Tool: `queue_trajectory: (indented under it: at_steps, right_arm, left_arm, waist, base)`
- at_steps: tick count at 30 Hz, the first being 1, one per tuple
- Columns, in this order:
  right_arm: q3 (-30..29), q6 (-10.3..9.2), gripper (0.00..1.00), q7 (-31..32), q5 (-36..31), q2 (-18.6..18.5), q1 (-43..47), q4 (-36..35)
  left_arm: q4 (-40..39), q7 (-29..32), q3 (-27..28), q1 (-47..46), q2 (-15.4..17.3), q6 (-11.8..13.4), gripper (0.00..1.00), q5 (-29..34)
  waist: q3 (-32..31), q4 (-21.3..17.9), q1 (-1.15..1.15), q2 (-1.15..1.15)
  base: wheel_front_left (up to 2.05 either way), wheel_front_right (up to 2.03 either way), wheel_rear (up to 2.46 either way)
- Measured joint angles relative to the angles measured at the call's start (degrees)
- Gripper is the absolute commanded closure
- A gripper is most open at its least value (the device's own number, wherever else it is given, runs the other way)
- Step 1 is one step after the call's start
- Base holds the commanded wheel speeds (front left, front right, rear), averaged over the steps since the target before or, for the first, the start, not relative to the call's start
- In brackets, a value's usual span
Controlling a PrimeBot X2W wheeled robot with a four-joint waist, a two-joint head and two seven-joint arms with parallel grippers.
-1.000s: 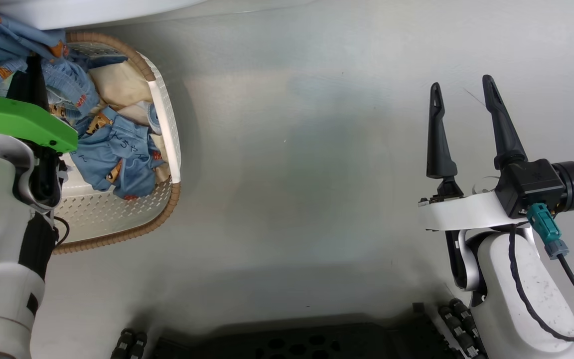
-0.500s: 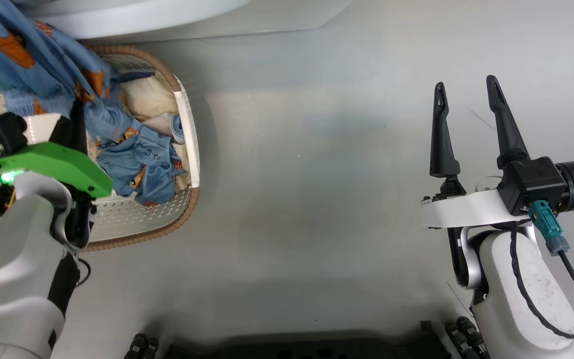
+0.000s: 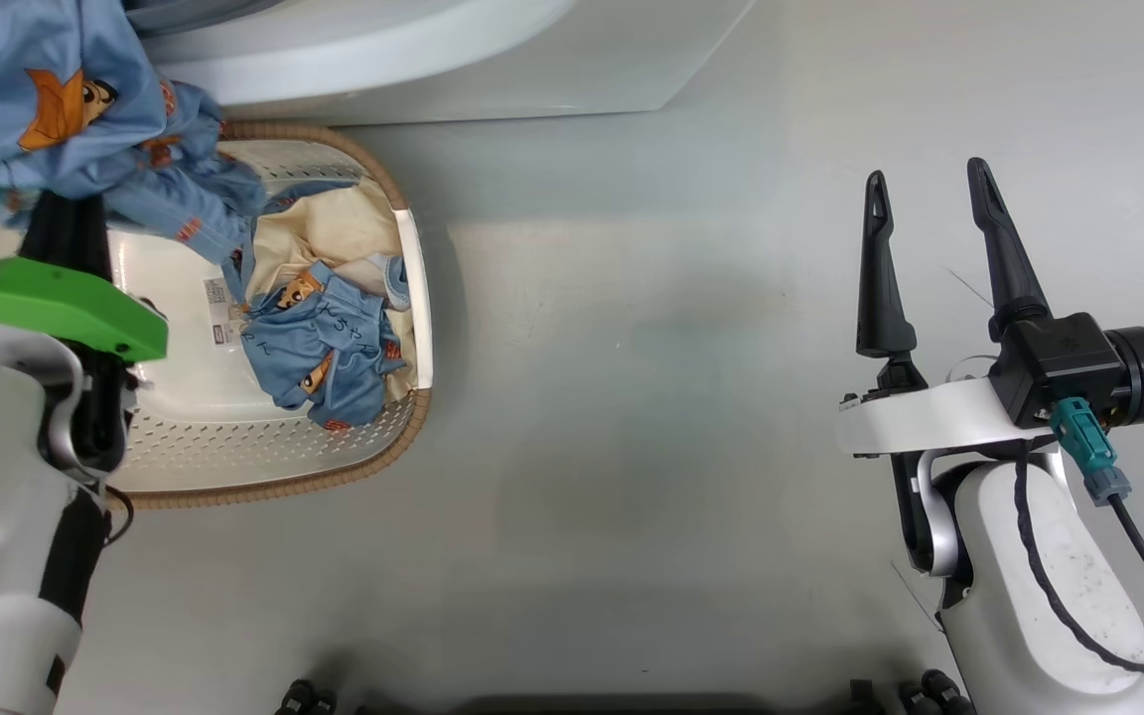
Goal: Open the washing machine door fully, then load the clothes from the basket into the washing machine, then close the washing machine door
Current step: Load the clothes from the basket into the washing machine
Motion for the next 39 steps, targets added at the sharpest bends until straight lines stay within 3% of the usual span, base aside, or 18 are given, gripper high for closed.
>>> queue_trajectory:
  at_steps: [9,18,19,24,39]
  right_arm:
    - [0.25,0.0,0.0,0.0,0.88,-0.01,0.01,0.53]
    - [0.4,0.0,0.0,0.0,1.49,-0.01,0.1,1.01]
    - [0.3,0.03,0.0,0.0,1.57,-0.02,0.15,1.57]
    - [0.77,0.08,0.0,0.0,1.91,-0.02,0.18,1.82]
    - [3.15,0.58,0.0,0.0,4.19,-0.02,0.1,1.91]
  left_arm:
    - [-8.4,-0.15,5.0,1.62,0.79,0.0,1.0,4.65]
    - [-16.19,-0.15,5.57,6.23,0.66,0.0,1.0,8.4]
    - [-22.07,-0.15,6.5,9.69,0.47,0.0,1.0,11.45]
    - [-26.94,-0.16,9.33,9.87,0.75,0.0,1.0,13.56]
    - [-28.87,-0.16,10.48,6.51,4.49,0.0,1.0,15.86]
  waist:
    - [-1.84,0.64,0.0,0.0]
    - [-3.45,0.9,0.0,0.0]
    - [-4.78,1.52,0.0,0.0]
    - [-5.49,1.78,0.0,0.0]
    - [-5.24,-0.99,0.0,0.0]
  base:
    - [0.0,0.0,0.0]
    - [0.0,0.0,0.0]
    - [0.0,0.0,0.0]
    - [0.0,0.0,0.0]
    - [0.0,0.0,0.0]
